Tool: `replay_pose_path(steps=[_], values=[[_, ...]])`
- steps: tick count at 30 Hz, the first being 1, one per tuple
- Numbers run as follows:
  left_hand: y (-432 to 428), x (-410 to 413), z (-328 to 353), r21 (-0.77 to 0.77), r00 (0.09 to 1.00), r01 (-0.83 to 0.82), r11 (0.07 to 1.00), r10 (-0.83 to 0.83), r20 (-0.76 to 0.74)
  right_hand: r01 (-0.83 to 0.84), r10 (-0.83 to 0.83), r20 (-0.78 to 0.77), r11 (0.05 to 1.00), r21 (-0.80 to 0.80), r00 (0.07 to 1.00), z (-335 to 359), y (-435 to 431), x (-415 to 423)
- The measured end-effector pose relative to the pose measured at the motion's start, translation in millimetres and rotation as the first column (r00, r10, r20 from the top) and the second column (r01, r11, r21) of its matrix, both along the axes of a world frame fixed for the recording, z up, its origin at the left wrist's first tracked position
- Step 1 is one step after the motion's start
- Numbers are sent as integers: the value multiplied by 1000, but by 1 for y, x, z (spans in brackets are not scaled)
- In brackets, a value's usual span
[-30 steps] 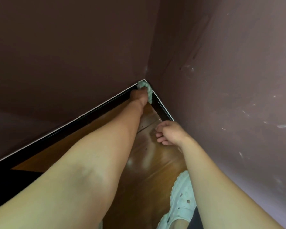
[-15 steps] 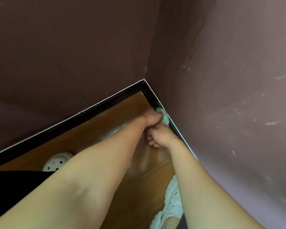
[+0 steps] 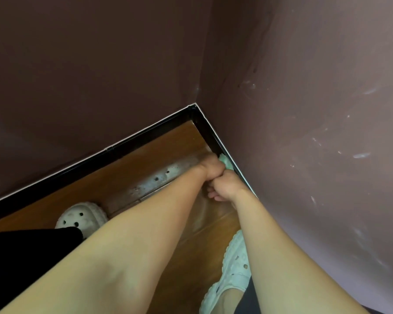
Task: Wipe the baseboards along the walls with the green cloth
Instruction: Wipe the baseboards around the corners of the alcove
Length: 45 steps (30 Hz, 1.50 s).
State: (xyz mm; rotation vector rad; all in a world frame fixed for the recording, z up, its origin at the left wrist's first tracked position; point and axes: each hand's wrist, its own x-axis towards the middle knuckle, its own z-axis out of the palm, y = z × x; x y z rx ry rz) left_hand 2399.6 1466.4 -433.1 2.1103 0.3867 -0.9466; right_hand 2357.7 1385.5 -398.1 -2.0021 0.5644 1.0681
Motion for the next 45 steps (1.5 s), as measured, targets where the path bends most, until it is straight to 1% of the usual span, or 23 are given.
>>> replay_pose_path(steps=[1,2,3,4,5,6,8,10,12,14,18,21,23,25,28,30,33,35,38,40,42,43,45], values=[[0,-2,-1,-39,996,-90,995,90,-4,-4,4,-5,1000,-3,1000,0,0,-2],[2,-1,-3,-106,976,-220,970,218,-26,5,-5,-11,1000,10,1000,1,1,-4],[8,0,-3,-186,931,-364,913,360,-57,21,-20,-17,999,26,1000,2,2,-6],[16,2,-1,-264,865,-499,826,491,-98,39,-38,-19,998,42,999,3,4,-9],[26,3,6,-313,800,-593,742,585,-130,52,-51,-16,997,58,999,6,8,-11],[33,4,13,-350,763,-635,689,632,-139,68,-67,-16,995,74,998,7,11,-13],[48,-2,23,-366,749,-641,675,654,-105,71,-69,-25,993,98,997,6,20,-19],[57,-13,26,-365,729,-659,658,677,-96,31,-30,-15,995,98,999,7,28,-27],[62,-27,24,-358,697,-696,622,706,-126,7,-7,-2,995,98,1000,9,32,-34],[62,-47,19,-357,689,-708,610,708,-156,-10,10,3,996,91,1000,12,33,-45],[57,-81,17,-362,737,-664,654,653,-171,-34,32,26,998,54,999,20,36,-75],[56,-101,29,-311,777,-618,722,621,-101,-121,116,100,992,45,988,27,42,-100],[53,-115,43,-307,771,-619,722,634,-64,-195,191,172,981,11,966,40,42,-117],[47,-131,62,-316,762,-624,715,647,-40,-245,249,212,969,-42,945,56,34,-135],[39,-150,84,-333,762,-624,707,646,-56,-250,273,220,960,-125,937,68,14,-154],[33,-162,94,-329,752,-634,700,657,-53,-249,287,263,954,-169,921,83,0,-163],[21,-177,104,-294,765,-620,728,644,-17,-285,326,290,943,-174,900,104,-18,-169],[10,-188,108,-265,768,-618,740,641,-2,-257,293,322,955,-150,900,111,-34,-165],[-6,-203,112,-198,805,-580,790,594,12,-158,176,351,984,-80,920,106,-66,-172],[-17,-209,119,-182,822,-555,812,569,29,-166,186,286,982,-92,940,107,-89,-181],[-27,-215,134,-172,836,-529,831,545,59,-211,230,197,971,-113,953,106,-109,-192],[-31,-216,142,-161,847,-511,844,527,74,-216,235,197,970,-115,952,107,-115,-195],[-41,-216,158,-154,865,-470,869,488,115,-192,209,260,977,-91,943,113,-119,-196]])
